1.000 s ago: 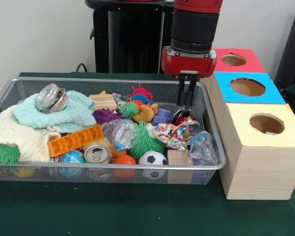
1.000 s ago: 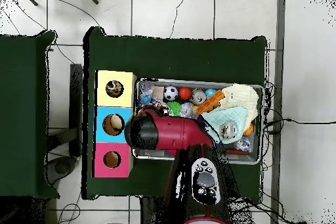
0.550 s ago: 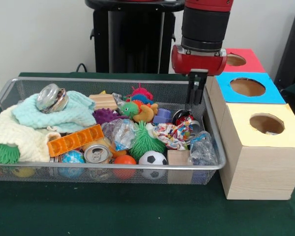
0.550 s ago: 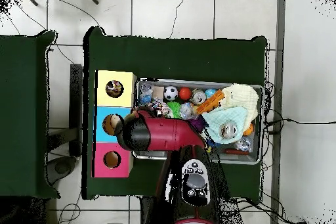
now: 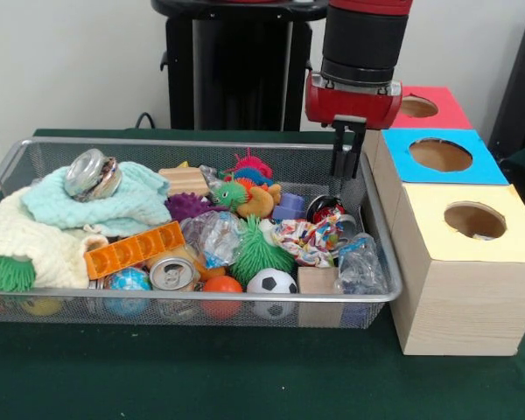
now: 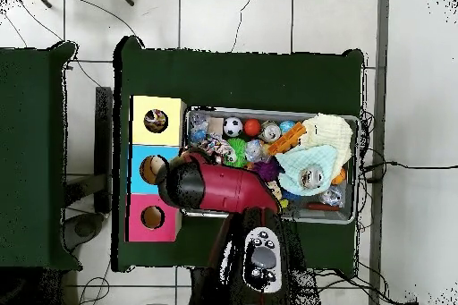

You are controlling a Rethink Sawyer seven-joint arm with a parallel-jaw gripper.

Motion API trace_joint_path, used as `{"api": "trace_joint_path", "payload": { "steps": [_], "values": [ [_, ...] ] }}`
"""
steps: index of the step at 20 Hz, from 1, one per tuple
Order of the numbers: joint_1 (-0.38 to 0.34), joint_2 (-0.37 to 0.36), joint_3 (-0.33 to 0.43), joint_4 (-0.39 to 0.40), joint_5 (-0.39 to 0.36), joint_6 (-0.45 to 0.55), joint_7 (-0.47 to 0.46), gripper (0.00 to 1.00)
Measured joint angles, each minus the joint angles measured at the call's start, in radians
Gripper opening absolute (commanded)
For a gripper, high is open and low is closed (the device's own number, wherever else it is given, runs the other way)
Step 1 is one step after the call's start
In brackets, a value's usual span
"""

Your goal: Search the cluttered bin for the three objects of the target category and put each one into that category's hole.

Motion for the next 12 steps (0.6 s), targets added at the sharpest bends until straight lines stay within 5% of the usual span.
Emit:
{"api": "trace_joint_path", "payload": {
  "steps": [12],
  "values": [
    [0.010,0.001,-0.007,0.044,0.042,-0.010,0.089,0.00]
  ]
}}
